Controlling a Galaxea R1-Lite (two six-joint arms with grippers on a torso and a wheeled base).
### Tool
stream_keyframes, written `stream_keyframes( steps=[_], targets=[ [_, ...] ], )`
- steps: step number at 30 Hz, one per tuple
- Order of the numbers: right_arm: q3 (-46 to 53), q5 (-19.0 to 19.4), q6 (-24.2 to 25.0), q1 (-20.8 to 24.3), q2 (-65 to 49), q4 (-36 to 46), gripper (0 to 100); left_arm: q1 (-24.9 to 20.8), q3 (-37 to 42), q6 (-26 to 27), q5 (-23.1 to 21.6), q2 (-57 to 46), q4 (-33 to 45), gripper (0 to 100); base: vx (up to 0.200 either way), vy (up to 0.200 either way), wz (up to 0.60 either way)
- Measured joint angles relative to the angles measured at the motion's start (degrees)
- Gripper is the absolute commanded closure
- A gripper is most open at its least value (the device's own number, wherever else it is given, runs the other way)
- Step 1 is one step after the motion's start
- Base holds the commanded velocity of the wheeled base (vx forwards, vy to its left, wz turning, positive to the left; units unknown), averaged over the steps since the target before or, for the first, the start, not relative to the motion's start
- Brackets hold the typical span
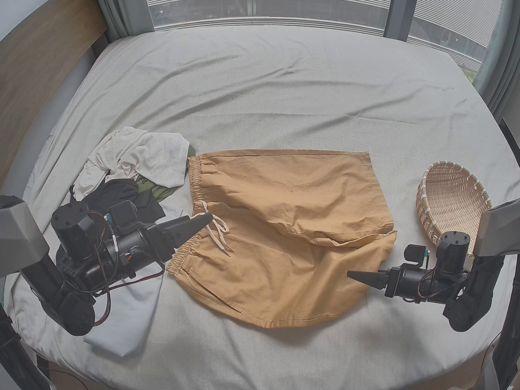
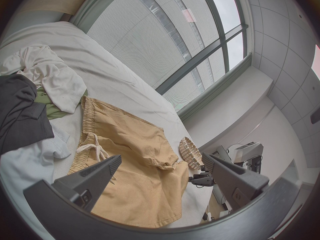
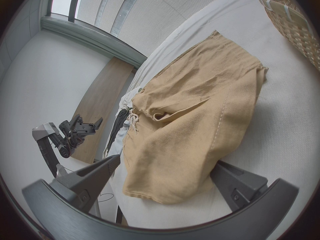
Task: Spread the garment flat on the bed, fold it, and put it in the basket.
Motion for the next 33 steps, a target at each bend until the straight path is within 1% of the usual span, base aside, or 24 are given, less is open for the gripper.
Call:
stream_keyframes(
  steps=[4,6,8,16,19,28,33],
  targets=[
    [3.41,0.63,-0.09,0.09,-2.11,0.05,0,-0.22,0.04,0.00,0.00,0.02,-0.02,0,0.000,0.000,0.00],
    [5.51,2.05,-0.06,0.15,-3.77,0.06,0,-0.26,0.04,-0.01,-0.02,0.02,-0.02,0,0.000,0.000,0.00],
    [6.60,2.60,0.02,0.15,-4.96,0.11,0,-0.30,0.06,-0.04,0.00,0.02,-0.02,0,0.000,0.000,0.00],
    [9.13,2.71,0.00,-0.44,-7.44,0.24,0,-0.68,-0.02,-1.18,0.00,-0.06,-0.02,0,0.000,0.000,0.00],
    [9.12,2.55,-0.69,-0.74,-6.45,0.13,0,-0.83,-0.02,-1.27,0.00,-0.10,-0.02,0,0.000,0.000,0.00],
    [7.11,1.23,-7.03,-2.04,0.73,0.05,0,-1.22,0.04,-1.27,0.09,-0.12,-0.02,0,0.000,0.000,0.00],
    [5.13,1.15,-7.58,-2.00,3.34,0.00,0,-1.27,0.04,-1.27,0.11,-0.12,-0.02,0,0.000,0.000,0.00]
  ],
)
